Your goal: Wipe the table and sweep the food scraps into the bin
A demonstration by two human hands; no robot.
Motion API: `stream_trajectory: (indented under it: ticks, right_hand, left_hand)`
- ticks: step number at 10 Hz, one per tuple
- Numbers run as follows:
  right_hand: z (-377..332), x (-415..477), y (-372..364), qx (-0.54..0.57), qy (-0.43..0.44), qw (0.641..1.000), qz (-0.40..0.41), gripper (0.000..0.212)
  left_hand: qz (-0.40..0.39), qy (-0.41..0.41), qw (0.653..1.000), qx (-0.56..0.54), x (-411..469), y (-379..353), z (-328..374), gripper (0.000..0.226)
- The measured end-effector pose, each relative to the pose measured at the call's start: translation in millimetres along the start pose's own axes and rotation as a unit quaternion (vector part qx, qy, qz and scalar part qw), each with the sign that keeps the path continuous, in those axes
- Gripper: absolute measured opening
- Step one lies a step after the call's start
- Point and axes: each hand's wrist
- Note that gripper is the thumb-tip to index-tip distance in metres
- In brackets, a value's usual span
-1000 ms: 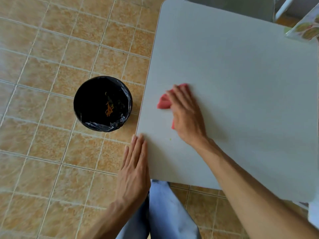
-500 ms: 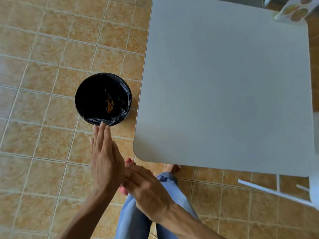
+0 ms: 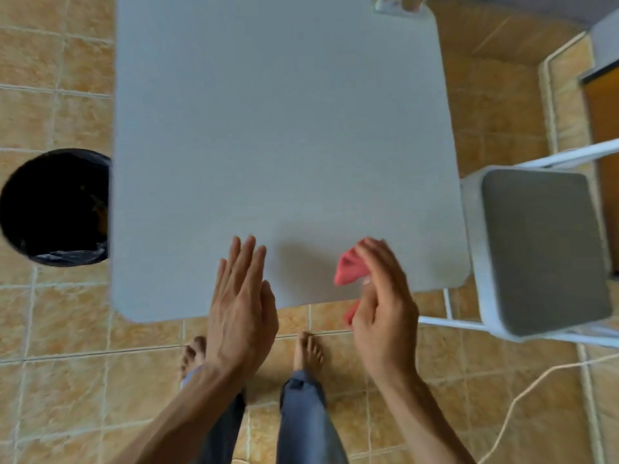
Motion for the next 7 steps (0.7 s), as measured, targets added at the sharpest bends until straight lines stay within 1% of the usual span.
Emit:
stream_trajectory:
  ticks: [1, 2, 3, 4, 5, 6, 7]
  right_hand:
    - [50, 24, 34, -0.031, -0.064, 0.993, 0.097, 0.059]
    - [106, 45, 38, -0.059, -0.075, 0.986, 0.14, 0.053]
    - [143, 61, 24, -0.116, -0.091, 0.987, 0.059, 0.05]
    - [153, 60, 13, -0.254, -0.099, 0.962, 0.01, 0.054]
    - [152, 57, 15, -0.281, -0.086, 0.956, -0.021, 0.057]
    - [143, 66, 32, -0.269, -0.108, 0.951, -0.107, 0.058]
    - [116, 77, 66, -0.241, -0.13, 0.944, -0.184, 0.058]
  left_hand:
    - [-0.052, -0.036, 0.998, 0.01, 7, -56, 41, 0.05]
    - [-0.09, -0.063, 0.993, 0.041, 15, -101, 73, 0.054]
    - [-0.113, -0.067, 0.988, 0.083, 19, -132, 82, 0.055]
    - [-0.124, -0.067, 0.979, 0.145, 16, -142, 75, 0.057]
    - [-0.155, -0.074, 0.968, 0.182, 15, -135, 73, 0.06]
    - [-0.2, -0.041, 0.955, 0.215, 25, -115, 93, 0.063]
    - [-0.203, -0.004, 0.956, 0.214, 23, -79, 124, 0.066]
Point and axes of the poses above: each hand's wrist, its own x-axis towards the middle knuckle, its own y-axis out of the back of the hand, z = x × y, and after that the axes turned 9 degrees about -x, right-handed
